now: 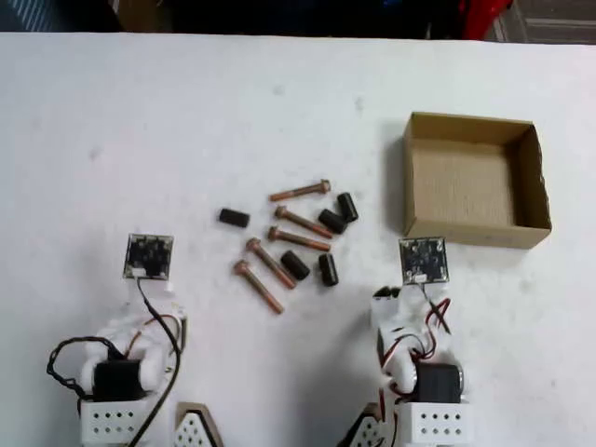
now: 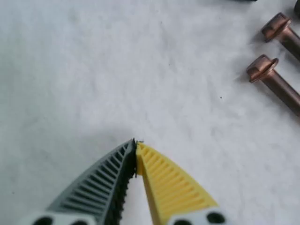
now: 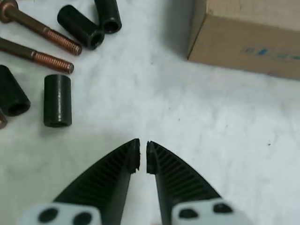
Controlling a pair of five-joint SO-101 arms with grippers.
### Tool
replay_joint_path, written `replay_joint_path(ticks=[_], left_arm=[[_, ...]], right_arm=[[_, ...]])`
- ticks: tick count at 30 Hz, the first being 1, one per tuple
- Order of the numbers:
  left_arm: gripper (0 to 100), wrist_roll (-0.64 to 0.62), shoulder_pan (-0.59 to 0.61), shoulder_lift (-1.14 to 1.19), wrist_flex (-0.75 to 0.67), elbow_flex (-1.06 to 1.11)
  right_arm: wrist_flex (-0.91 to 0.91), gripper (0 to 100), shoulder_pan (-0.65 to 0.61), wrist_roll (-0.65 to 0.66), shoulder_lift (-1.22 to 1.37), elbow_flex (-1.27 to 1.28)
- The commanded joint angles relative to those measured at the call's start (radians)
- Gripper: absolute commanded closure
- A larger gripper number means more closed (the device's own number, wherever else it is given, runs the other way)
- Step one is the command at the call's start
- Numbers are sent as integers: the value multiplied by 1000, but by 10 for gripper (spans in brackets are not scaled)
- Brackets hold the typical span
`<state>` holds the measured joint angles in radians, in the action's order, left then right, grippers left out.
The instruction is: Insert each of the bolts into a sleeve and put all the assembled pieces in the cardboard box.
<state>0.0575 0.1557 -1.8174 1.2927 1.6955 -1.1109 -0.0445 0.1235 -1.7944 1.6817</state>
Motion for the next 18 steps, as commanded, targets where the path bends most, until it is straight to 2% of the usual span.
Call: replay_joint_path(ticks=[1, 6, 9, 14, 18], left_arm=[[975, 5, 2, -8, -8, -3], [975, 5, 2, -8, -8, -3], [975, 5, 2, -8, -8, -3], [975, 5, 2, -8, -8, -3], [975, 5, 2, -8, -8, -3]], right_arm=[[85, 978, 4, 40, -5, 9], [173, 977, 10, 288, -5, 8], [203, 977, 12, 393, -5, 3], [208, 977, 41, 450, -5, -11], [139, 954, 81, 508, 2, -135]])
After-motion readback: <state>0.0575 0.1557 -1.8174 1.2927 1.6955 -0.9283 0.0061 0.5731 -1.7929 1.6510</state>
